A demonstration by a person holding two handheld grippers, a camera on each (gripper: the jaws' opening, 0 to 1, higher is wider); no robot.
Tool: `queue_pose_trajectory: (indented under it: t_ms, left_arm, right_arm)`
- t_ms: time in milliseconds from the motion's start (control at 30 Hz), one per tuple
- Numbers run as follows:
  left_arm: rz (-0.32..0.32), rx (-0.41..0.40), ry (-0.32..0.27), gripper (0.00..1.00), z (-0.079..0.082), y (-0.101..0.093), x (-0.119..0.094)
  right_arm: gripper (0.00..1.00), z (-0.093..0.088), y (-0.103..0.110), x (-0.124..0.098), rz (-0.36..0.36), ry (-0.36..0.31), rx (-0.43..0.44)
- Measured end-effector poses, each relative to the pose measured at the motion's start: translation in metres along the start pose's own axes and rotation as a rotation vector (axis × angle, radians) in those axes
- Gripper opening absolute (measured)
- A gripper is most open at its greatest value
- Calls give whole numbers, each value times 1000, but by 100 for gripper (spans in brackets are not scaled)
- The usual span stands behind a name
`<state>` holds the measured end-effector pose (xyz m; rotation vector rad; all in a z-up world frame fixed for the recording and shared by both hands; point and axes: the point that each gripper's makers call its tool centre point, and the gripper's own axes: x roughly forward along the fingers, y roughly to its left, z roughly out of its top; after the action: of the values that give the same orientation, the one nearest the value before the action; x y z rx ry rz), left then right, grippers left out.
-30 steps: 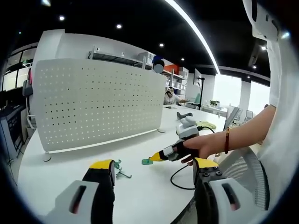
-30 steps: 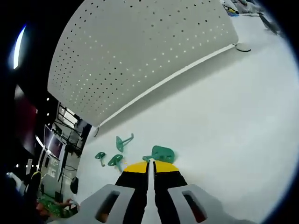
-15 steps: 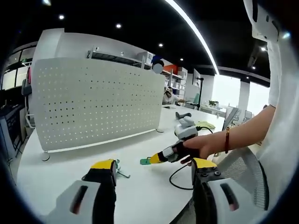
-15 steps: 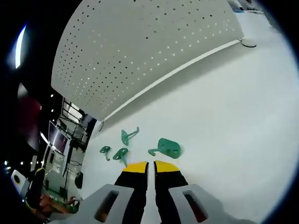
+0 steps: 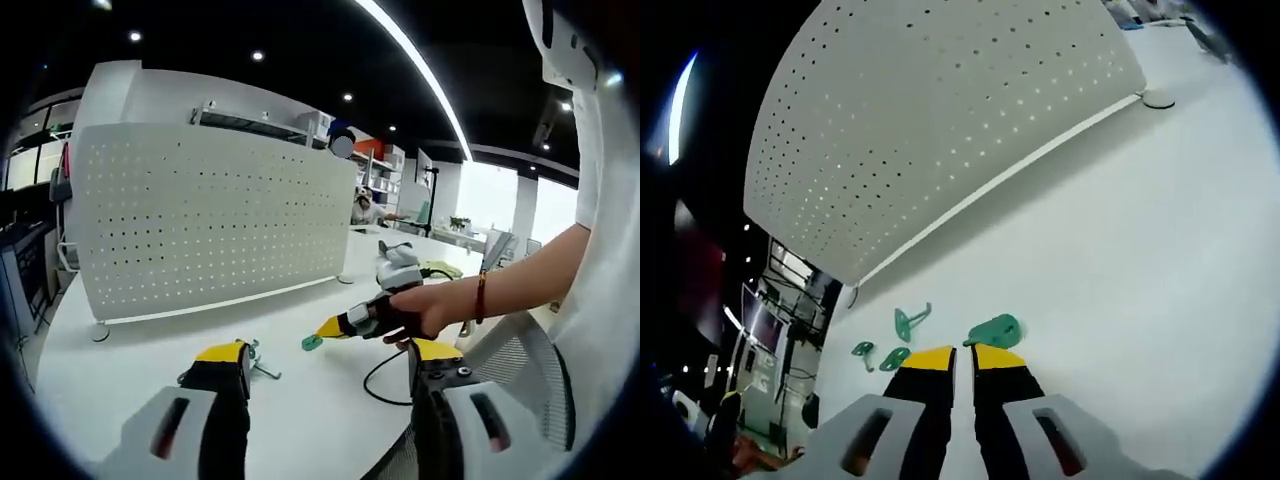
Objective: Insert the hook assembly into the mounting plate slot until the hook locks in place.
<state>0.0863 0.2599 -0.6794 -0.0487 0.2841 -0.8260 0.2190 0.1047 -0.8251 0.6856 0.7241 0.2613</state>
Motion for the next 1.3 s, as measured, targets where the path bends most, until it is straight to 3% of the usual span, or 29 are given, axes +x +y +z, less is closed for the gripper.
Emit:
queue_pose_trajectory:
  t_ms: [533, 800, 1133, 1300]
  left_arm:
    - [11, -11, -2, 64, -4, 5, -3]
    - [18, -20, -2, 64, -6, 8, -5]
    - [13, -21, -3, 63, -4, 8, -4]
    - [8, -20, -8, 63, -2, 6, -3]
  right_arm:
    - [9, 13, -8, 13, -66, 21, 52]
    - [2, 8, -8, 16, -77, 76, 13]
    - [1, 2, -7, 13, -68, 128, -54]
    - [1, 5, -1, 9, -45, 97, -51]
